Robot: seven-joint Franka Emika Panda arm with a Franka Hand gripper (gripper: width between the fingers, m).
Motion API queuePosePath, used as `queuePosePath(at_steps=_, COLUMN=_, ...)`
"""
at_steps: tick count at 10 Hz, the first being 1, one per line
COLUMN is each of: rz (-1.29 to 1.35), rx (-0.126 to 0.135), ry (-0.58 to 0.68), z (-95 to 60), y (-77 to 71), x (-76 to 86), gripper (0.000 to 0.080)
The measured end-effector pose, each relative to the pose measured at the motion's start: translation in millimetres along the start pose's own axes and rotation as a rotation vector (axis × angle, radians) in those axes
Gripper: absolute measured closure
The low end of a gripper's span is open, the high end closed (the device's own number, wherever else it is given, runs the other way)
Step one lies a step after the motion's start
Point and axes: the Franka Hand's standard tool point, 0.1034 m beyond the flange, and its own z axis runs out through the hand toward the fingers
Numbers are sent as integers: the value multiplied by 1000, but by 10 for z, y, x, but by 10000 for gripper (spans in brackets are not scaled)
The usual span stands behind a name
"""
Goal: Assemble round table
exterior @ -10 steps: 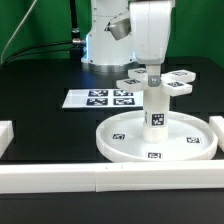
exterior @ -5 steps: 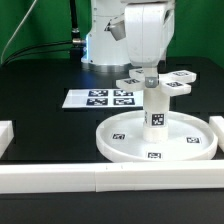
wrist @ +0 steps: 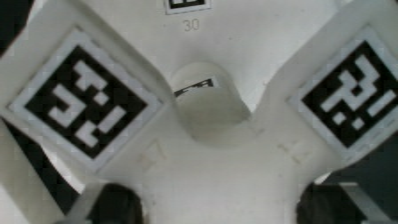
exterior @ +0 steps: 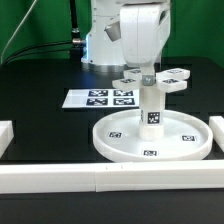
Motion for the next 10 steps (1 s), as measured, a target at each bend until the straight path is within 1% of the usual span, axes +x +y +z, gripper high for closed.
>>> queuePosePath(at_steps=3, rz=58, rx=0, ry=1, z=0, y=1, x=-3, gripper=367)
queuePosePath(at_steps=6, rz=399, rx=4, ry=4, z=7, y=-7, x=-15, gripper=367)
queuePosePath(at_steps=9, rz=780, rx=12, ry=34, z=15, y=-19, x=-23, gripper=367)
queuePosePath(at_steps=10, rz=875, rx=18, ry=41, z=16, y=-18, x=-22, gripper=367)
